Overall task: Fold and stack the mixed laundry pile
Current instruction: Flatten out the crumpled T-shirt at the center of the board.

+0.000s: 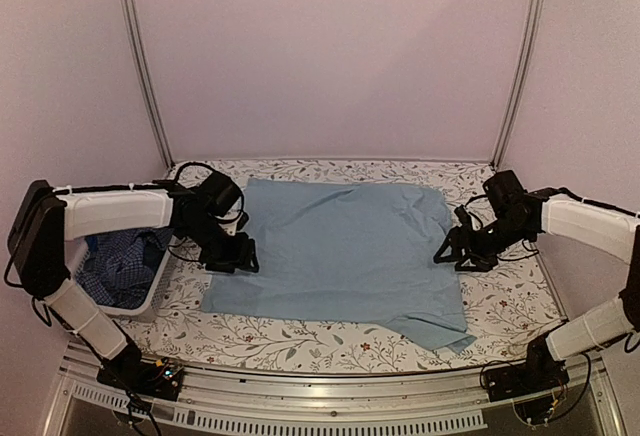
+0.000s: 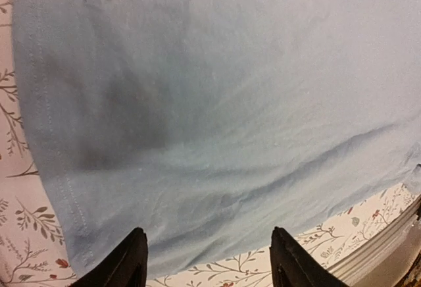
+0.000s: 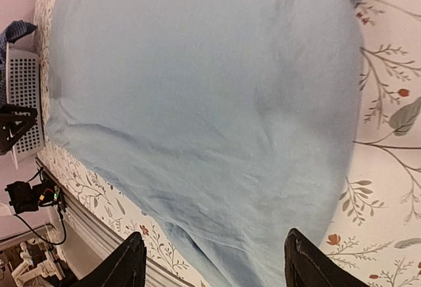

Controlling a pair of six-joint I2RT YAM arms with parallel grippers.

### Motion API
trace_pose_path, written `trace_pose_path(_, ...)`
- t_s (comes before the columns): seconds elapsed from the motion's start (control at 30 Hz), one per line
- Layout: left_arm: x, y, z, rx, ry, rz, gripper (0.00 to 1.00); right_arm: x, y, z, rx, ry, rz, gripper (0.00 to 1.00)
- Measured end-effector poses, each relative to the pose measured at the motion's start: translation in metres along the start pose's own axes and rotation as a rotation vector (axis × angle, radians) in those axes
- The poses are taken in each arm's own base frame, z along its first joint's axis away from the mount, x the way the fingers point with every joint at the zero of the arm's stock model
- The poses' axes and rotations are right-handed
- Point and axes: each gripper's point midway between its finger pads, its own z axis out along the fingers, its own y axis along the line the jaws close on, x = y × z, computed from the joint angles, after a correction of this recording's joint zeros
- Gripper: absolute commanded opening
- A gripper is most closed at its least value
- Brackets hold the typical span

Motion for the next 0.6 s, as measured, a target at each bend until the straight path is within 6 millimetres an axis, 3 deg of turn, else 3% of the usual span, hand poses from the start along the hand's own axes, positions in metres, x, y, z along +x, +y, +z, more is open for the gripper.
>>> trace_pose_path(0.1,-0.01,0.006,-0.018,0.005,-0.056,-0.046,0.63,-0.013,-0.008,-0.03,0.032,-0.113,0.04,0.7)
trace_pose_path(0.23,-0.035,0.027,-0.019,-0.019,-0.076,-0.114,0.64,-0.037,-0.032,-0.03,0.1,-0.132,0.124,0.69)
trace_pose_path(0.33,-0.076,0.031,-0.01,-0.041,-0.097,-0.103,0.64,-0.081,-0.034,-0.02,0.112,-0.147,0.125,0.67)
trace_pose_path(0.43,-0.119,0.022,0.008,-0.046,-0.117,-0.052,0.64,-0.146,-0.029,-0.005,0.104,-0.194,0.09,0.66)
trace_pose_path(0.6,-0.172,0.016,0.036,-0.068,-0.144,0.011,0.66,-0.242,-0.038,0.012,0.188,-0.299,0.028,0.69)
